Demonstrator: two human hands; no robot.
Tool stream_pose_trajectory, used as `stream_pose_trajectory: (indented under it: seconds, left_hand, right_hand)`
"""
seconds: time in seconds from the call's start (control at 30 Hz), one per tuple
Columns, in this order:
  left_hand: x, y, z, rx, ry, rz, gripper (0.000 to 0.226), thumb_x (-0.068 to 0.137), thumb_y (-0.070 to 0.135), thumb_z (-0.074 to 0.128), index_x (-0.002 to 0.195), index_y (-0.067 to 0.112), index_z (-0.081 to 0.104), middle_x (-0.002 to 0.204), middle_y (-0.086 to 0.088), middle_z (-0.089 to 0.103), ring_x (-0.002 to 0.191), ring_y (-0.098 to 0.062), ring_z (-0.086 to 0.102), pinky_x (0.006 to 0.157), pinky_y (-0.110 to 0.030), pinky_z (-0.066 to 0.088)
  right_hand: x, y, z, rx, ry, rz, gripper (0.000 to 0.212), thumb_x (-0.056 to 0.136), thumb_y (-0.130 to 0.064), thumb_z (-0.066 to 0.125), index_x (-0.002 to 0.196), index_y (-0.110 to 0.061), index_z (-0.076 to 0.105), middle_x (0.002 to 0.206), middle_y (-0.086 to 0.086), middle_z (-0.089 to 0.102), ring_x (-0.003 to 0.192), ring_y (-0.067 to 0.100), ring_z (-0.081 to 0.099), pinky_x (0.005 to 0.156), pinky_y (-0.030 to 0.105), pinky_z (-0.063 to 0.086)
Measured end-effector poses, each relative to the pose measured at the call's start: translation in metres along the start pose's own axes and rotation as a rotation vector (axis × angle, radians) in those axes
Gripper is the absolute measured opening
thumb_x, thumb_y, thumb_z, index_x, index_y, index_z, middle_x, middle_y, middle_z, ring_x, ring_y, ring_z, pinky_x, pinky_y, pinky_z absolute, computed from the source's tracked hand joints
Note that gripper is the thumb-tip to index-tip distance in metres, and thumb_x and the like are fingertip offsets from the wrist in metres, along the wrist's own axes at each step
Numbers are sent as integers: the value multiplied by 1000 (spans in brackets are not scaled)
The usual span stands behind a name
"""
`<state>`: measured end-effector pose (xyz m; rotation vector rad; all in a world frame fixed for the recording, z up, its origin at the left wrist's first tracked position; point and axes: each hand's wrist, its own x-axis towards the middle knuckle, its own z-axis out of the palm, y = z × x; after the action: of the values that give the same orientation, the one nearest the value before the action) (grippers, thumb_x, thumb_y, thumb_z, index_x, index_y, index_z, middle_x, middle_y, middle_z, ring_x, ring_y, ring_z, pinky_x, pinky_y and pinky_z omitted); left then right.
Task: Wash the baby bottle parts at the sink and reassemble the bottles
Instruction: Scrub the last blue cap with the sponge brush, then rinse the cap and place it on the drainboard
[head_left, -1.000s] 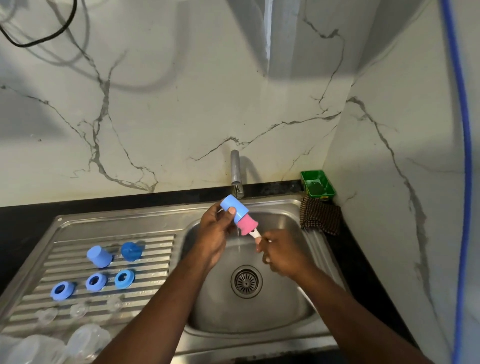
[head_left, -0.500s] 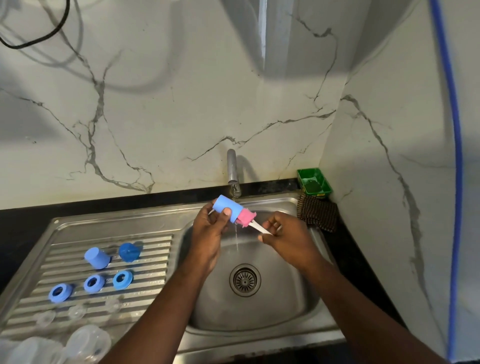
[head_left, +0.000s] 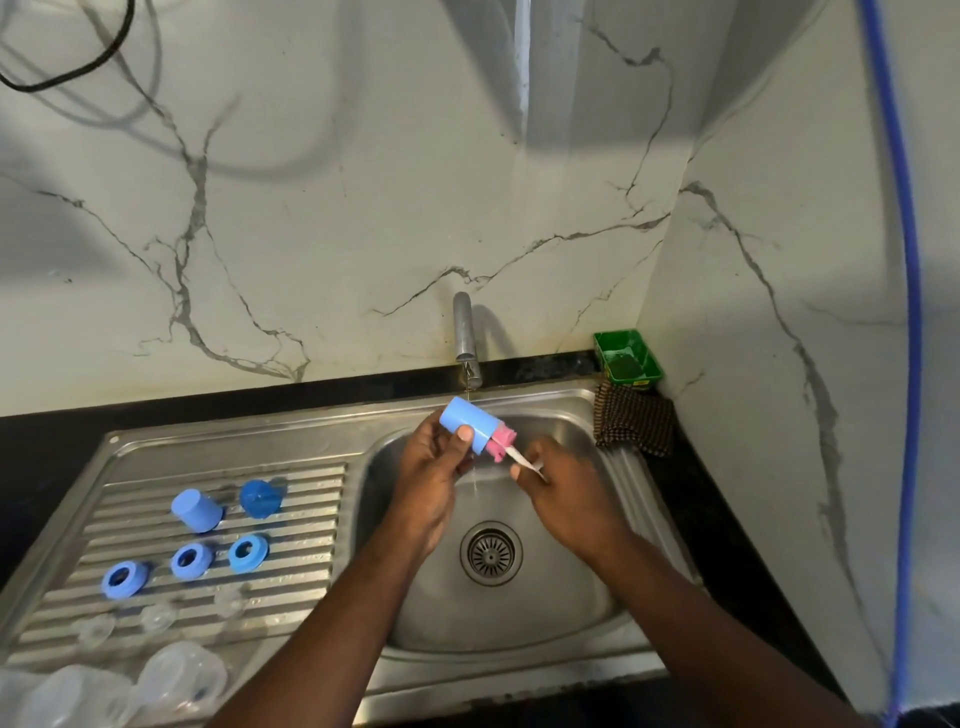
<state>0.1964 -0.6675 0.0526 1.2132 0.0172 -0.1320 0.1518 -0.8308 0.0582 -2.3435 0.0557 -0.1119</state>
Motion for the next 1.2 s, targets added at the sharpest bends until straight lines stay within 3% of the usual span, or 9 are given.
stream_pose_trajectory:
  seconds: [0.13,0.27,0.37,0.53,0.6,0.77,0.87,1.0,1.2]
  left_hand:
    - [1,10,4,-34,-30,13,27,100,1,47,126,8,53,94,-8,76,79,-24,75,72,-29,60]
    - [-6,3,-1,-34,-86,-82,24,101,3,47,122,11,56,97,-8,77,88,-22,75,77,-28,59]
    - [-10,-2,1,-63,-112,-145,23,100,5,49,120,13,57,97,-5,78,95,-22,73,80,-29,59]
    - [-3,-10,3,-172,-76,-203,26,100,3,49,123,9,58,114,-16,68,101,-23,69,84,-33,59]
    - [1,-16,2,-238,-70,-221,26,99,4,49,123,7,57,114,-17,68,101,-25,68,87,-35,58]
    - [17,-28,-12,-393,66,-269,19,101,10,48,117,8,58,101,-12,74,88,-20,74,76,-34,62]
    - [23,-39,-22,-375,138,-322,14,101,15,52,113,12,60,98,-8,73,85,-17,74,72,-31,62]
    - [17,-56,-21,-272,111,-404,16,99,17,57,114,12,60,102,-7,70,88,-17,69,74,-28,60]
    - [8,-69,-19,-169,58,-469,11,99,17,59,109,12,61,101,-8,70,88,-17,66,76,-29,53]
  right_hand:
    - [-8,1,18,148,-162,102,27,98,-30,53,72,-23,57,62,-7,60,64,18,59,67,36,49]
    - [0,7,-1,161,-206,65,30,97,-25,57,69,-24,66,58,-7,59,54,4,53,61,29,44]
    - [1,9,-5,125,-164,51,32,96,-25,60,64,-24,61,57,-5,56,54,7,50,58,28,38]
    - [-10,8,-6,575,-356,410,26,102,-28,49,96,-13,70,49,-3,40,36,6,29,39,14,22]
    - [-14,14,-15,614,-412,437,29,103,-34,49,105,-12,67,52,-3,36,39,6,24,37,12,18]
    - [-31,49,-29,554,-379,433,36,103,-36,50,96,-7,70,52,-3,39,39,7,25,39,15,17]
    - [-40,81,-36,379,-133,449,28,100,-27,55,82,-11,69,52,-5,50,46,11,44,47,24,32]
    - [-54,130,-48,-306,134,453,22,99,-22,54,93,-3,65,93,17,68,90,35,64,74,35,42]
    - [-71,172,-50,-693,250,523,6,81,-3,68,87,-5,66,79,17,66,75,36,63,70,39,47]
